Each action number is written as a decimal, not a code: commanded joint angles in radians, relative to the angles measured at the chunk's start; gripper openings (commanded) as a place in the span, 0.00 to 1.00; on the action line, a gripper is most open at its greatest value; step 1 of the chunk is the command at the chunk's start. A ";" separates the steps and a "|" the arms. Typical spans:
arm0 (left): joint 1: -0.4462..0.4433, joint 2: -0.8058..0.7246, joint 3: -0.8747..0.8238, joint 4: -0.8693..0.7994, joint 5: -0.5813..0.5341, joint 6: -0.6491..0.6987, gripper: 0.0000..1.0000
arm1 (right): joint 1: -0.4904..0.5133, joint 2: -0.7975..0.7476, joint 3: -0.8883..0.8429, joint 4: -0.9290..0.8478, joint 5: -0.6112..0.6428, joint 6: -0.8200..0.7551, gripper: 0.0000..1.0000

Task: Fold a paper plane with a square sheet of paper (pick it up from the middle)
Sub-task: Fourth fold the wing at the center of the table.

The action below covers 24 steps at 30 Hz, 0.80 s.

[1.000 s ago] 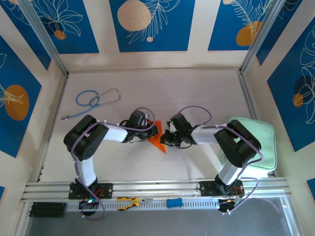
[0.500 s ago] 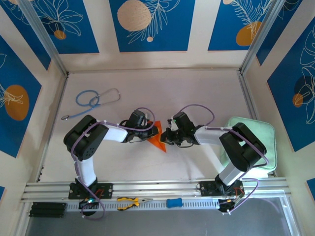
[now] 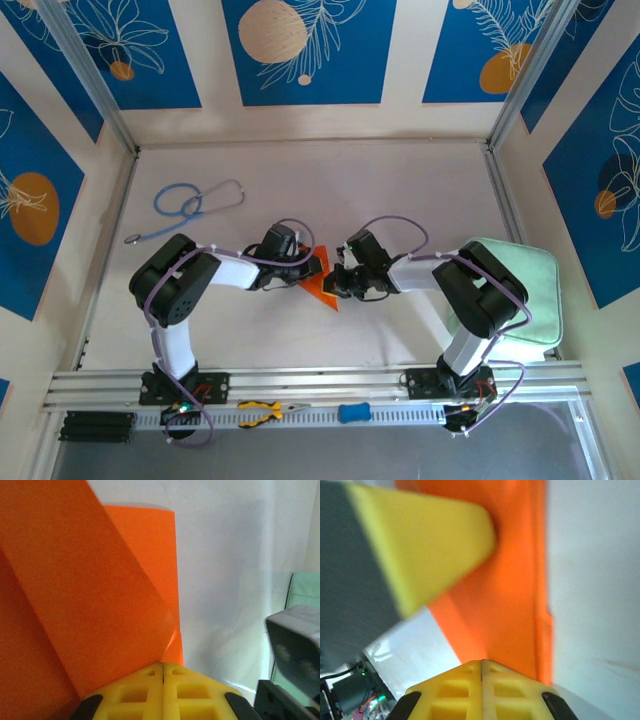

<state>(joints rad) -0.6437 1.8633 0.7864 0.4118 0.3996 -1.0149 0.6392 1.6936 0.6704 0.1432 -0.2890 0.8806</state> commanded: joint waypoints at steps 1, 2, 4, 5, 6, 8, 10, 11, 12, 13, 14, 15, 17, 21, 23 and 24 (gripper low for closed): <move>0.006 0.022 -0.020 -0.114 -0.041 0.013 0.05 | -0.009 0.015 -0.053 -0.018 0.007 0.007 0.02; 0.005 0.022 -0.018 -0.114 -0.042 0.012 0.05 | -0.016 0.012 -0.063 -0.015 0.001 0.005 0.02; 0.005 0.023 -0.018 -0.117 -0.041 0.013 0.05 | -0.021 -0.005 -0.066 -0.013 -0.004 0.002 0.02; 0.005 0.022 -0.018 -0.117 -0.041 0.013 0.05 | -0.021 -0.018 -0.059 -0.023 -0.007 -0.002 0.02; 0.006 0.022 -0.017 -0.120 -0.041 0.014 0.05 | -0.021 -0.029 -0.049 -0.033 -0.009 -0.006 0.02; 0.005 0.022 -0.016 -0.120 -0.042 0.014 0.05 | -0.022 -0.050 -0.026 -0.032 -0.031 -0.007 0.02; 0.006 0.020 -0.017 -0.121 -0.043 0.014 0.05 | -0.021 -0.061 -0.001 -0.024 -0.053 -0.006 0.02; 0.005 0.020 -0.017 -0.120 -0.043 0.014 0.05 | -0.019 -0.063 0.011 -0.023 -0.061 -0.005 0.02; 0.005 0.020 -0.019 -0.120 -0.043 0.014 0.05 | -0.019 -0.062 0.020 -0.023 -0.065 -0.005 0.02; 0.006 0.020 -0.019 -0.121 -0.042 0.013 0.05 | -0.018 -0.059 0.028 -0.020 -0.065 -0.004 0.02; 0.005 0.020 -0.019 -0.120 -0.042 0.015 0.05 | -0.018 -0.053 0.035 -0.016 -0.064 -0.001 0.02; 0.005 0.019 -0.019 -0.120 -0.042 0.013 0.05 | -0.018 -0.049 0.040 -0.011 -0.064 0.003 0.02; 0.004 0.020 -0.018 -0.117 -0.042 0.013 0.05 | -0.017 -0.032 0.044 0.003 -0.064 0.014 0.02; 0.005 0.020 -0.018 -0.111 -0.039 0.012 0.05 | -0.017 0.018 0.038 -0.003 -0.048 0.016 0.02; 0.005 0.020 -0.019 -0.108 -0.036 0.013 0.05 | -0.018 0.042 0.014 0.006 -0.034 0.019 0.02; 0.005 0.020 -0.017 -0.108 -0.036 0.014 0.05 | -0.019 0.049 -0.001 0.008 -0.028 0.021 0.02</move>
<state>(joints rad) -0.6437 1.8633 0.7864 0.4114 0.4011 -1.0153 0.6231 1.7100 0.6979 0.1619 -0.3202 0.8917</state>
